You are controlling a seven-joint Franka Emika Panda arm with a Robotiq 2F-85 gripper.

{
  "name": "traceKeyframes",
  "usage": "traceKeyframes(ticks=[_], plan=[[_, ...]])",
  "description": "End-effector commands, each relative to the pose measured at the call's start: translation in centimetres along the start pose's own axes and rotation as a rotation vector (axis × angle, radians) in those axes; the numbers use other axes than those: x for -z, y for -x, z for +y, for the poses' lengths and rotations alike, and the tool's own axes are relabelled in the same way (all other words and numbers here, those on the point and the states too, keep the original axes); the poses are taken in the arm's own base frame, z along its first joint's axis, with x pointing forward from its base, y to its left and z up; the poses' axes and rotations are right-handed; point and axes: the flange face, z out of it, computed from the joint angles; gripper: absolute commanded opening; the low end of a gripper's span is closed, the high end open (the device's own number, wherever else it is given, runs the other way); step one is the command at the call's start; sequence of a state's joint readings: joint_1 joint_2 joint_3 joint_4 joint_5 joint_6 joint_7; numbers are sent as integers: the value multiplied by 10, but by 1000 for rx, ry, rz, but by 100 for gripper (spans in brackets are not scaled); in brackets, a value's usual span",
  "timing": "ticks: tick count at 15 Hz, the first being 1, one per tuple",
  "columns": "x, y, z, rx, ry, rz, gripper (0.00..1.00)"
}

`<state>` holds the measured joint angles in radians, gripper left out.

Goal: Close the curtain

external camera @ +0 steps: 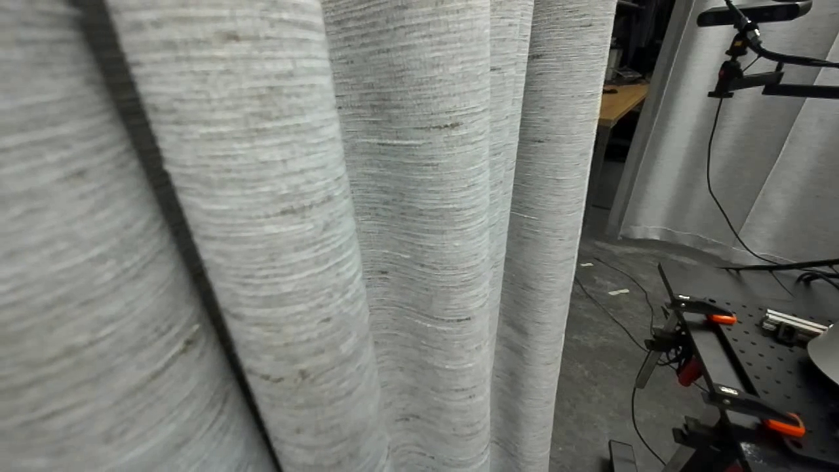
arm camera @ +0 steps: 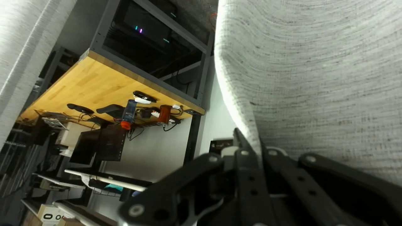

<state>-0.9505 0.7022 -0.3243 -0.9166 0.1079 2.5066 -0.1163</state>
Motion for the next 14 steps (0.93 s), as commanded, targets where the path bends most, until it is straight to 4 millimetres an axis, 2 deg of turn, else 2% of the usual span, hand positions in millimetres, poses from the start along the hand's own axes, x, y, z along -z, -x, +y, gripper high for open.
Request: traceKeyframes(ticks=[1,11,14], plan=[[-27,9,4,-13,38,-51,0],[-12,7,-72,107,-79,-59,0],[-11,9,-87,146,-110,-70,0]])
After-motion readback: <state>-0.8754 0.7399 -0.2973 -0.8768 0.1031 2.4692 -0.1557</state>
